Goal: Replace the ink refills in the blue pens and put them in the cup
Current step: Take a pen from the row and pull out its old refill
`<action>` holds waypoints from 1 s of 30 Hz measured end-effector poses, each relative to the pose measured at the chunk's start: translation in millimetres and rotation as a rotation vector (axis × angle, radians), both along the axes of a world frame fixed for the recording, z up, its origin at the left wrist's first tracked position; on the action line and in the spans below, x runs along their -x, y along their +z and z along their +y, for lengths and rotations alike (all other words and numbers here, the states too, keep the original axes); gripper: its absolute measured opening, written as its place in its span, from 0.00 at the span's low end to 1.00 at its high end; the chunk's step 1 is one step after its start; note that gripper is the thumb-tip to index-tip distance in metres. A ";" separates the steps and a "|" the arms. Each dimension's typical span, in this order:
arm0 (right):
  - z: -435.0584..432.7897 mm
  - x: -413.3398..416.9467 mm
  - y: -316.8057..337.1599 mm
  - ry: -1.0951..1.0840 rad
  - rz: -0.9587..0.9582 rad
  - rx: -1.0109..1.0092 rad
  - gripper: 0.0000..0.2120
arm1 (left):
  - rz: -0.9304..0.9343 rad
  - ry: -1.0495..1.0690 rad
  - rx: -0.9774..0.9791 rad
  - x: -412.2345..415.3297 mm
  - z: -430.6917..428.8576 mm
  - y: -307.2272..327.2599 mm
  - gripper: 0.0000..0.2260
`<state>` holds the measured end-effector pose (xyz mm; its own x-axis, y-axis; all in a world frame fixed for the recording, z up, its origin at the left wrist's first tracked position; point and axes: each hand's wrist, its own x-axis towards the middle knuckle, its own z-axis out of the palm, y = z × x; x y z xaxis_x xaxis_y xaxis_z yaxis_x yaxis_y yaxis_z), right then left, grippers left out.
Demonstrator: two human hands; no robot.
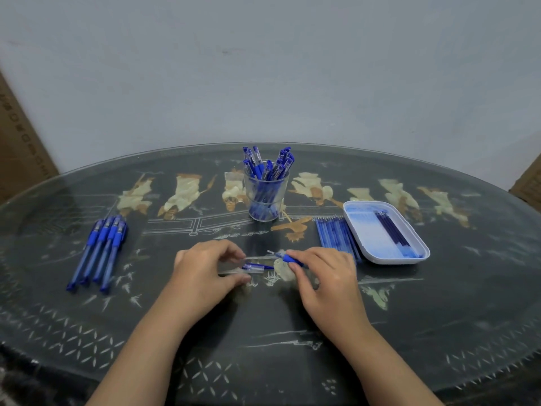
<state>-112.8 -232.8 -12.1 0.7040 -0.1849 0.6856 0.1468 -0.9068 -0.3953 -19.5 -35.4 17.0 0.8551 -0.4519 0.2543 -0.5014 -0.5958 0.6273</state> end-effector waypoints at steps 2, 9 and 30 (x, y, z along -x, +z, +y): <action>3.2 1.5 13.4 -0.052 -0.033 -0.046 0.09 | -0.064 -0.001 0.081 2.0 0.2 4.7 0.15; 20.4 10.5 61.4 0.185 0.117 -0.858 0.08 | 0.344 -0.199 0.511 28.9 -23.2 23.8 0.18; 4.9 19.4 86.2 0.299 0.054 -1.259 0.12 | 0.279 -0.216 0.360 32.6 -23.4 21.7 0.10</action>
<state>-132.2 -228.0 74.1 0.8511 -0.5097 0.1256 0.2348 0.1557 -0.9595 -52.1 -58.8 38.7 0.8093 -0.5516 0.2019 -0.3733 -0.2177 0.9018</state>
